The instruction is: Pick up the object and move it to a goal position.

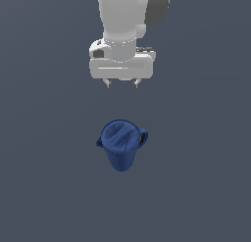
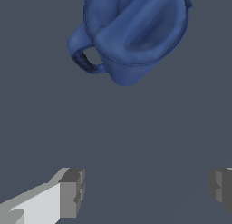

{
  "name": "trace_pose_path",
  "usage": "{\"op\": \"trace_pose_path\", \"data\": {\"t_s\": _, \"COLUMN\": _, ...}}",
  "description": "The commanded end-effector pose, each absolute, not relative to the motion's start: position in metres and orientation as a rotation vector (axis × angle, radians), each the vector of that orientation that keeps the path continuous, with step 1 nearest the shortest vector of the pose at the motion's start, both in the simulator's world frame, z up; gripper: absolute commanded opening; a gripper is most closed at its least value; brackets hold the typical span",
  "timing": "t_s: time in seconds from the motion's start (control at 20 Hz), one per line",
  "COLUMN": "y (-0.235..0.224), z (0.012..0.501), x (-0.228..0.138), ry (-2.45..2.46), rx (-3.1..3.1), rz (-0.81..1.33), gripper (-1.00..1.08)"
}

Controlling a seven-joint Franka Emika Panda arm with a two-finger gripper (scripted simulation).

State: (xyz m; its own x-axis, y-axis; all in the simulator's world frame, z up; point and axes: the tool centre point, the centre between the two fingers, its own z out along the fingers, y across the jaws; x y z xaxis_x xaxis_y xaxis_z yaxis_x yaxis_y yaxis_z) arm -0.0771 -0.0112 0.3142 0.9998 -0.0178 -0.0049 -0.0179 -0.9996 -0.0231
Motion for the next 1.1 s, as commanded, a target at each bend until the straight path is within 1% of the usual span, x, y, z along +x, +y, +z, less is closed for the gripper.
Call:
{"op": "trace_pose_path", "data": {"t_s": 0.0, "y": -0.011, "z": 0.314, "x": -0.077, "ry": 0.028, "rx": -3.118, "rz": 0.007, "gripper": 0.28}}
{"op": "trace_pose_path", "data": {"t_s": 0.3, "y": -0.005, "z": 0.305, "x": -0.08, "ry": 0.021, "rx": -3.122, "rz": 0.036, "gripper": 0.28}}
{"op": "trace_pose_path", "data": {"t_s": 0.5, "y": -0.004, "z": 0.313, "x": -0.078, "ry": 0.044, "rx": -3.121, "rz": 0.015, "gripper": 0.28}}
{"op": "trace_pose_path", "data": {"t_s": 0.8, "y": -0.004, "z": 0.34, "x": -0.073, "ry": 0.125, "rx": -3.114, "rz": -0.063, "gripper": 0.28}}
{"op": "trace_pose_path", "data": {"t_s": 1.05, "y": -0.003, "z": 0.379, "x": -0.068, "ry": 0.242, "rx": -3.1, "rz": -0.175, "gripper": 0.28}}
